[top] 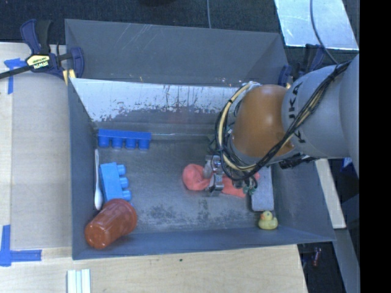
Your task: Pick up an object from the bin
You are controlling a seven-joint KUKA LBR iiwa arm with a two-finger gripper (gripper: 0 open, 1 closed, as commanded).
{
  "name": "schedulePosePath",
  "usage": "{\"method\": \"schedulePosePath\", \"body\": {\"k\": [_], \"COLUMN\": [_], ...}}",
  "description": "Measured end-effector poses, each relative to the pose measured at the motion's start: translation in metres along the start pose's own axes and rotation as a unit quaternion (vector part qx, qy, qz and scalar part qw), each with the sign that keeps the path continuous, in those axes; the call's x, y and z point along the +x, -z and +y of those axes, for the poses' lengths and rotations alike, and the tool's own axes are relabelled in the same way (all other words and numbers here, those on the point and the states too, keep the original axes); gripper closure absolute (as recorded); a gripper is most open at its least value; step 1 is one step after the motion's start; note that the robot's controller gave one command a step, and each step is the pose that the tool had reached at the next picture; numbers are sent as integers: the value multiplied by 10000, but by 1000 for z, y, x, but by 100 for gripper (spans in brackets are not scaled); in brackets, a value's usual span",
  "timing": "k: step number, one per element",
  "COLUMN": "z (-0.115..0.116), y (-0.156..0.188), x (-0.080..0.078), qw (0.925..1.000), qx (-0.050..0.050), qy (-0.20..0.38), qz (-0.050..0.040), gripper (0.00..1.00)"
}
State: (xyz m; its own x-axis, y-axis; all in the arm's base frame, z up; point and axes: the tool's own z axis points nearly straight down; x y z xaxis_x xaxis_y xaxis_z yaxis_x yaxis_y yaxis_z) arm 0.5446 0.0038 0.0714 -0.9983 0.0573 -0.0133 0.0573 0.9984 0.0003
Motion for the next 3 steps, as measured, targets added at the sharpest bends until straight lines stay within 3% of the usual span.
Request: {"method": "schedulePosePath", "body": {"k": [1, 3], "z": [0, 12], "y": [0, 142], "x": [0, 3], "qw": [10000, 10000], "qx": [0, 4], "qy": [1, -33], "qz": [0, 49], "gripper": [100, 100]}}
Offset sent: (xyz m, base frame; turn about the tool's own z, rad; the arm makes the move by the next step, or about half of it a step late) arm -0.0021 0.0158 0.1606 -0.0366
